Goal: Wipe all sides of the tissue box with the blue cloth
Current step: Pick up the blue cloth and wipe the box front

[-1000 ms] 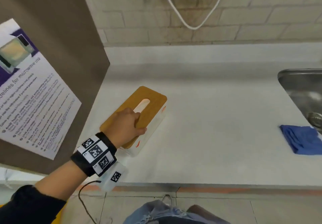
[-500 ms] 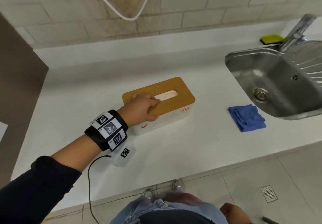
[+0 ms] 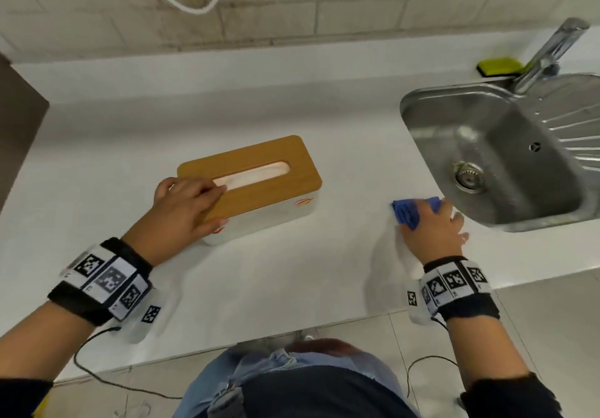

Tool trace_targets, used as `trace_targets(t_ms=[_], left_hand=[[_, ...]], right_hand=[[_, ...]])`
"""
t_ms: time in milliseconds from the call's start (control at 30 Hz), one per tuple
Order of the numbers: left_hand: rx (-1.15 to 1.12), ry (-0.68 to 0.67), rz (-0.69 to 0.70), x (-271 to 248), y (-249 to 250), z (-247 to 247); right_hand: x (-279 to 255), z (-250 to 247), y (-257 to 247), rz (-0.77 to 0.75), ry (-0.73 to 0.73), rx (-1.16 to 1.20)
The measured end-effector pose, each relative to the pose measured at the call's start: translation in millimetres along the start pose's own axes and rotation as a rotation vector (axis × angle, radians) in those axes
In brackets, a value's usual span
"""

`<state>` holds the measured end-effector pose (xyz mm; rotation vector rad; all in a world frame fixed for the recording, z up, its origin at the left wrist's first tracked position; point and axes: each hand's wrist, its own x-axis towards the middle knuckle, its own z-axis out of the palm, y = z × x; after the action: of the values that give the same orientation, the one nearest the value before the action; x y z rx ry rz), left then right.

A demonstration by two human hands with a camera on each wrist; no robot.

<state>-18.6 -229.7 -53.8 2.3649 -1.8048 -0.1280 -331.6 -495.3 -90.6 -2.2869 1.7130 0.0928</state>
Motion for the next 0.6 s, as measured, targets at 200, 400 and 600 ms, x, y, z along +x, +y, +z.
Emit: trace_targets(t_ms=[200, 400, 600], left_hand=[[0.049, -0.03, 0.041, -0.9, -0.5, 0.7], [0.072, 0.034, 0.167, 8.6, -8.3, 4.5], [-0.124, 0.046, 0.15, 19.9, -21.9, -14.3]], right_hand=[[19.1, 10.7, 1.5, 0.049, -0.14, -0.118], [19.9, 6.2, -7.3, 0.058, -0.013, -0.222], [-1.1, -13.7, -18.8, 0.041, 0.032, 0.409]])
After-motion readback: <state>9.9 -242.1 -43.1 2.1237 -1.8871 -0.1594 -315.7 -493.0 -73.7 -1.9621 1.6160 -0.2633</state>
